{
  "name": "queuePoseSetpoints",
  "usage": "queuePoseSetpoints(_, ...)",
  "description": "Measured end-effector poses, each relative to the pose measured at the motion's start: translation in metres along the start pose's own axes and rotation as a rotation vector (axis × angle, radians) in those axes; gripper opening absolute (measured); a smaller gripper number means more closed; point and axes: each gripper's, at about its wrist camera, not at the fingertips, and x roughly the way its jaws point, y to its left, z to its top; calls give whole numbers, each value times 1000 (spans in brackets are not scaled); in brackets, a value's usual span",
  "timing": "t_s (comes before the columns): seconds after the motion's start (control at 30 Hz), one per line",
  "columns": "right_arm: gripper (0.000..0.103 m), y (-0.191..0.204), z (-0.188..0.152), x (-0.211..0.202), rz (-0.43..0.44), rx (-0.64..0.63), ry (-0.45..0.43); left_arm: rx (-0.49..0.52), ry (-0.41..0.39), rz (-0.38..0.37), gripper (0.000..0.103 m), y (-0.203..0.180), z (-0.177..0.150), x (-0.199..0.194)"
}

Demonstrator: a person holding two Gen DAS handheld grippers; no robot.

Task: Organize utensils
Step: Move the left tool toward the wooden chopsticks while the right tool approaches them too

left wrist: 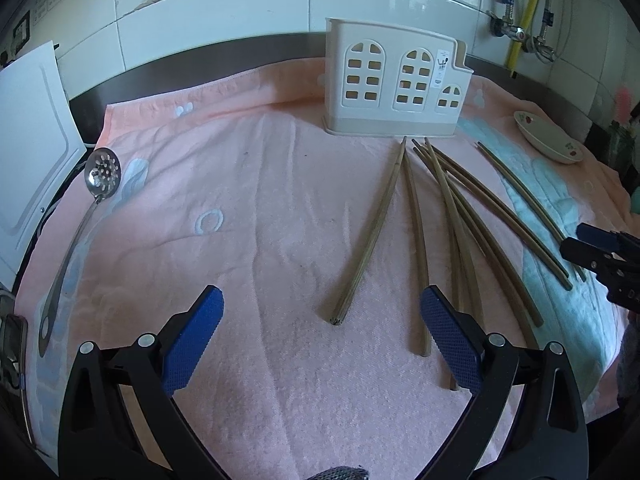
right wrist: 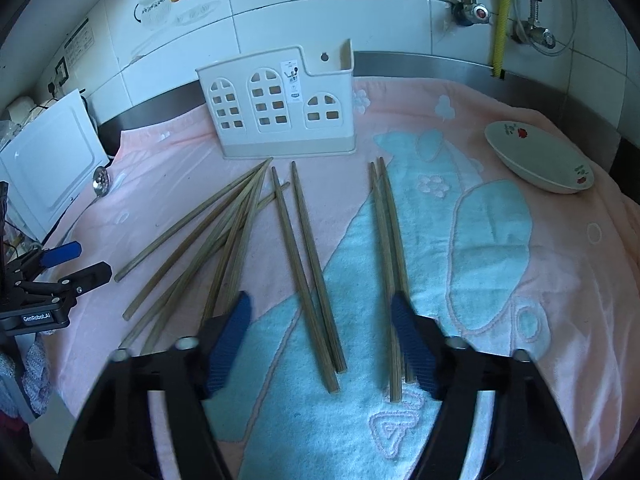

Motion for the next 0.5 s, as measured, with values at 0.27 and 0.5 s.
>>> queuePoseSetpoints(0.27, 39, -5, 4, 12, 35, -34, 46, 10, 0, -45, 91, -9, -2, -8)
queuePoseSetpoints(0.5, 22, -10, 12, 23, 53, -91, 90, 25, 9, -109, 80, -24, -7, -14)
